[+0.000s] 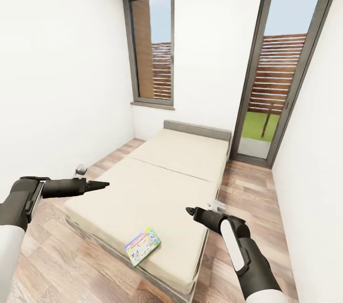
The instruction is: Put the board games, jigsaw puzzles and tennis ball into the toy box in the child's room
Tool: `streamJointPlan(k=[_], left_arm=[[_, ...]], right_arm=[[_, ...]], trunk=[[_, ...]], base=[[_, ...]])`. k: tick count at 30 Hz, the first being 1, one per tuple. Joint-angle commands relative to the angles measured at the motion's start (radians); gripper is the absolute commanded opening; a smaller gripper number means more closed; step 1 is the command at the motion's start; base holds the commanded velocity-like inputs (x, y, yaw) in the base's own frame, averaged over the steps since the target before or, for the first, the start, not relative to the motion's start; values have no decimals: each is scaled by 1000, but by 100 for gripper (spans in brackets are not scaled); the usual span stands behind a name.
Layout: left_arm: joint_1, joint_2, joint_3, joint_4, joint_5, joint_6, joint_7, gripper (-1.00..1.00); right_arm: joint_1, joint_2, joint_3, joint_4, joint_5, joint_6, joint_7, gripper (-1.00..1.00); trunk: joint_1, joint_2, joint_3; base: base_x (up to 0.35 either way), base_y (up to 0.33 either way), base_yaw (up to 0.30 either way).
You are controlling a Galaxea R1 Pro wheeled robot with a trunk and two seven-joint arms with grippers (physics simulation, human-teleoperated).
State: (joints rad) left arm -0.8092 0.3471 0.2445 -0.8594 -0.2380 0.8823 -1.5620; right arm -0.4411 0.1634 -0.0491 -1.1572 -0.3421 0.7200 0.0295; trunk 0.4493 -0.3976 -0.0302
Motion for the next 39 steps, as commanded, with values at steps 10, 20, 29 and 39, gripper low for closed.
streamJointPlan(k=[10, 20, 29, 39], left_arm=[[-1, 1, 2, -1, -10, 10, -9, 100], [-1, 3, 2, -1, -10, 10, -9, 100], [-1, 4, 3, -1, -10, 9, -9, 100], [-1, 7, 2, -1, -10, 9, -9, 100]], right_arm=[[-1, 2, -3, -1, 0, 4, 4, 100], [-1, 2, -2, -2, 0, 4, 4, 100], [-1, 2, -3, 0, 0, 4, 4, 100], [-1, 2, -3, 1, 0, 4, 4, 100]], trunk=[[1, -2, -7], [1, -2, -11], [1, -2, -15], [1, -2, -19]], base=[[0, 123, -279], [0, 154, -279], [0, 181, -280], [0, 154, -280]])
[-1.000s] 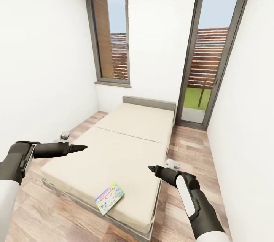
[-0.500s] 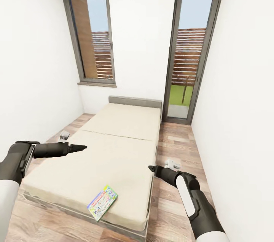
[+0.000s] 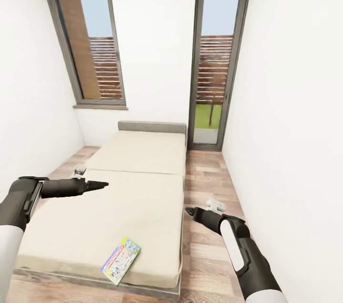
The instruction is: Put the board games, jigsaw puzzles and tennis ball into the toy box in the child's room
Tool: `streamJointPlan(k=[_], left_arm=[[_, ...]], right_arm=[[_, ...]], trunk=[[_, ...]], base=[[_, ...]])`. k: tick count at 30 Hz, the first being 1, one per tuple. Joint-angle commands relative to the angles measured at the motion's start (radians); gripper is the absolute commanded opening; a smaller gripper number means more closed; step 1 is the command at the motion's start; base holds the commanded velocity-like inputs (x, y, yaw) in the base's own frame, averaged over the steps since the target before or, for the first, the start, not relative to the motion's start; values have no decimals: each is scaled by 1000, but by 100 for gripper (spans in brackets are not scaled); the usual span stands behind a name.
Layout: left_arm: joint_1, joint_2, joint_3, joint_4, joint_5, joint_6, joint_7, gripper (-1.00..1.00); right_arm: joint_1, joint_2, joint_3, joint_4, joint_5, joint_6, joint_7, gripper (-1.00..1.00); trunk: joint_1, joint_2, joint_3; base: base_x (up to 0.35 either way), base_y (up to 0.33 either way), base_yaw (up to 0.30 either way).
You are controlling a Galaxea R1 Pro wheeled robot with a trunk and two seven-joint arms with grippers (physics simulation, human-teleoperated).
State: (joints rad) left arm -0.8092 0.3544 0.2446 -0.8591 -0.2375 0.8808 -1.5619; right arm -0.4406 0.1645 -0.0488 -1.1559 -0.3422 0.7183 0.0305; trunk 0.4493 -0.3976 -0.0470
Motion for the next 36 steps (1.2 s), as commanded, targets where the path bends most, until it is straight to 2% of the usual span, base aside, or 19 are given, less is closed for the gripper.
streamJointPlan(k=[1, 20, 36], left_arm=[[-1, 0, 2, -1, -10, 10, -9, 100], [-1, 0, 2, -1, -10, 11, -9, 100], [-1, 0, 2, -1, -10, 11, -9, 100]], right_arm=[[-1, 2, -3, 1, 0, 6, 3, 100], [-1, 0, -3, -1, -1, 5, 3, 100], [-1, 4, 1, -4, 0, -5, 2, 100]], trunk=[[1, -2, -3], [1, -2, -11], [1, -2, -12]], base=[[0, 141, -280], [0, 173, -268], [0, 119, -26]])
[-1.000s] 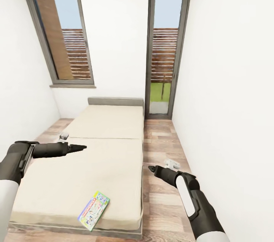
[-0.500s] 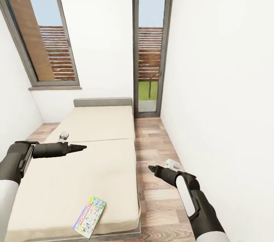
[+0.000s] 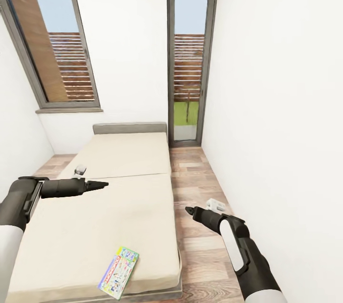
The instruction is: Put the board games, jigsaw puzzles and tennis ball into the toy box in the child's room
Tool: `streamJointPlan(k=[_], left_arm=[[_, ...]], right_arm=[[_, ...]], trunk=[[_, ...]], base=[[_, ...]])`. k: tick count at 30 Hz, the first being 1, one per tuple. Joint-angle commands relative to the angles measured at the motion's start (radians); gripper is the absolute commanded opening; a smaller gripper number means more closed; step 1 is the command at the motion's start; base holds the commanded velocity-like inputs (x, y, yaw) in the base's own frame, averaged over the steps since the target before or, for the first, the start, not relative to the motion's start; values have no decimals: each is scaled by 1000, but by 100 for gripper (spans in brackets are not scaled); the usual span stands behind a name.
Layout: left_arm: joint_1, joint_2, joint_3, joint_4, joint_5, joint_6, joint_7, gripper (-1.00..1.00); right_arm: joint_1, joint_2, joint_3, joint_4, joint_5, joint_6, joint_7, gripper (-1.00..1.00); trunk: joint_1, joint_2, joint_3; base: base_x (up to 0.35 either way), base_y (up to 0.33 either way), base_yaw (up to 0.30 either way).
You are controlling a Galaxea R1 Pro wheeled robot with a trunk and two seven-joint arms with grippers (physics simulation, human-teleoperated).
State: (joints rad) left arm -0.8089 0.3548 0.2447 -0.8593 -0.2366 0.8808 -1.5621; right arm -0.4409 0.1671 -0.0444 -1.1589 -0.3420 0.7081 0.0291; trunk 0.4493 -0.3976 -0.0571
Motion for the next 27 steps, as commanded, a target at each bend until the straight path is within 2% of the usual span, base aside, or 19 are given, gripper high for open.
streamJointPlan(k=[1, 12, 23, 27], left_arm=[[-1, 0, 2, -1, -11, 10, -9, 100], [-1, 1, 2, -1, -10, 10, -9, 100], [-1, 1, 2, -1, -10, 10, -9, 100], [-1, 1, 2, -1, -10, 10, -9, 100]], right_arm=[[-1, 2, -3, -1, 0, 6, 3, 100], [-1, 2, -4, -1, 0, 5, 3, 100], [4, -4, -3, 2, -1, -58, 6, 100], [8, -4, -5, 1, -1, -63, 6, 100]], trunk=[[1, -2, -2], [1, -2, -2], [1, -2, -2], [1, -2, -2]], base=[[0, 54, 4], [0, 130, 165], [0, 14, 21], [0, 192, 1]])
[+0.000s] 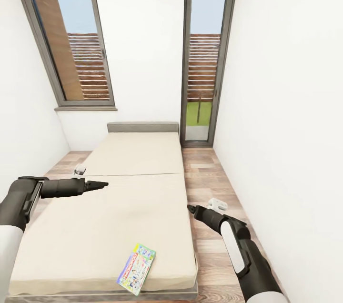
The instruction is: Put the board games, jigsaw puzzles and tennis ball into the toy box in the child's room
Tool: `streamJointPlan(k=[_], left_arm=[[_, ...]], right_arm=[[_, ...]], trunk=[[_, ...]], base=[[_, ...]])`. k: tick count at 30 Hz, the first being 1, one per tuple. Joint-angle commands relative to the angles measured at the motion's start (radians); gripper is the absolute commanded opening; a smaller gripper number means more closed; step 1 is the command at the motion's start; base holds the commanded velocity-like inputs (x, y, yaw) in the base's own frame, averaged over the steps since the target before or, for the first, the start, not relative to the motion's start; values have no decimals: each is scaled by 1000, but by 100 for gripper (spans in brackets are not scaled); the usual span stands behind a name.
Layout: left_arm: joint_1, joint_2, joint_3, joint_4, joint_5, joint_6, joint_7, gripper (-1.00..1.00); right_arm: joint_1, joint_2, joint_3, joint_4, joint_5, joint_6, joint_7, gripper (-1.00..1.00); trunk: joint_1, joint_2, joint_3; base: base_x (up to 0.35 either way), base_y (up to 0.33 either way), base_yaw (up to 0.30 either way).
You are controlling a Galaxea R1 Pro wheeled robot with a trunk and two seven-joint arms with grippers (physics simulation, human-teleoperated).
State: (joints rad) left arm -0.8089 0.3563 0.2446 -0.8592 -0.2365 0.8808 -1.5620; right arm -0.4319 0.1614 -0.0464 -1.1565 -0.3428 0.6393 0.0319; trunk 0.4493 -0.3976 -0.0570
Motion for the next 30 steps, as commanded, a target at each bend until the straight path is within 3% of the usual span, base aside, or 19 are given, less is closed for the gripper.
streamJointPlan(k=[1, 30], left_arm=[[-1, 0, 2, -1, -11, 10, -9, 100], [-1, 0, 2, 0, -11, 10, -9, 100]], right_arm=[[0, 1, -4, -2, -1, 6, 3, 100], [1, 1, -4, -3, -1, 6, 3, 100]], trunk=[[1, -2, -2], [1, -2, -2]], base=[[0, 116, 0], [0, 181, 0]])
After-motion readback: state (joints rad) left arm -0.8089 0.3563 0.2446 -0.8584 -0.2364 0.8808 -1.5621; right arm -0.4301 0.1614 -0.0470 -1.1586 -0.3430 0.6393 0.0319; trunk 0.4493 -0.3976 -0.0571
